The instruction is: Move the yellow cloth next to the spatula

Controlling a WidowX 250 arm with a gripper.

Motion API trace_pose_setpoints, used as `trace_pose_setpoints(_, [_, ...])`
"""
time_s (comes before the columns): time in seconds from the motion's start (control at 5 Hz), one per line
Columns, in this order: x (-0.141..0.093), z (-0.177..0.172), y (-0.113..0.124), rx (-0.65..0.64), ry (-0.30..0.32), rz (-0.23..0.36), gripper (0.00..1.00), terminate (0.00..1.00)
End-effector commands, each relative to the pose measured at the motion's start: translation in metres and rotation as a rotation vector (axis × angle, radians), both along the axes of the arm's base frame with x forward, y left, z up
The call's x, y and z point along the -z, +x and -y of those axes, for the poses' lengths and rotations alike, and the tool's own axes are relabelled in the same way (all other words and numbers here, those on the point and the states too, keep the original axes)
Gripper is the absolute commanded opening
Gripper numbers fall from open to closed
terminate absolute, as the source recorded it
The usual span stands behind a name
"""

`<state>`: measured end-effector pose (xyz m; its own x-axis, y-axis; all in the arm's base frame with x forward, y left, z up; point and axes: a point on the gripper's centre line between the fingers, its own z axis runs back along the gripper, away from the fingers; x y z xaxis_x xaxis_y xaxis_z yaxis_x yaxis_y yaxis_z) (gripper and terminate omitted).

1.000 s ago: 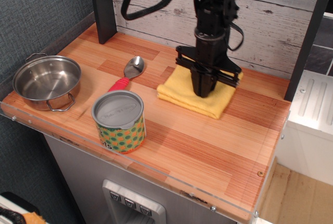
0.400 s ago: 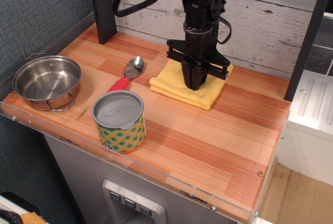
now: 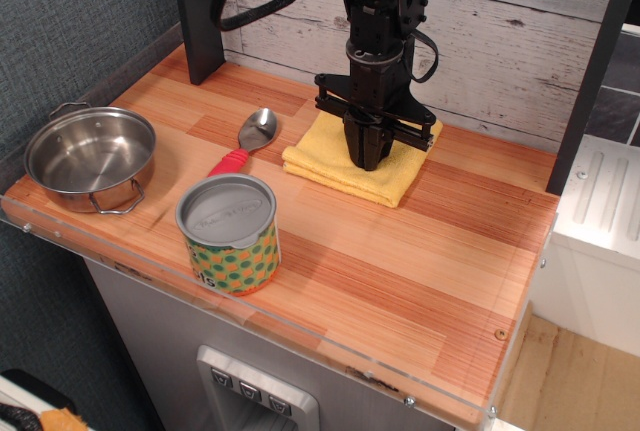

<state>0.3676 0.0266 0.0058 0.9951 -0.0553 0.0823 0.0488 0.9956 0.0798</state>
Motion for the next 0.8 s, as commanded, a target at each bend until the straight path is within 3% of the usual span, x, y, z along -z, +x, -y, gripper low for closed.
trace_pose_setpoints(0.0, [-0.007, -0.026, -0.010, -0.037, 0.013, 0.004, 1.00, 0.00])
trace_pose_setpoints(0.2, [-0.018, -0.027, -0.005, -0.033, 0.021, 0.065, 1.00, 0.00])
trace_pose_setpoints(0.4, [-0.029, -0.023, -0.003, -0.002, -0.013, 0.125, 1.00, 0.00])
trace_pose_setpoints(0.6, [-0.038, -0.020, -0.002, 0.041, -0.023, 0.146, 1.00, 0.00])
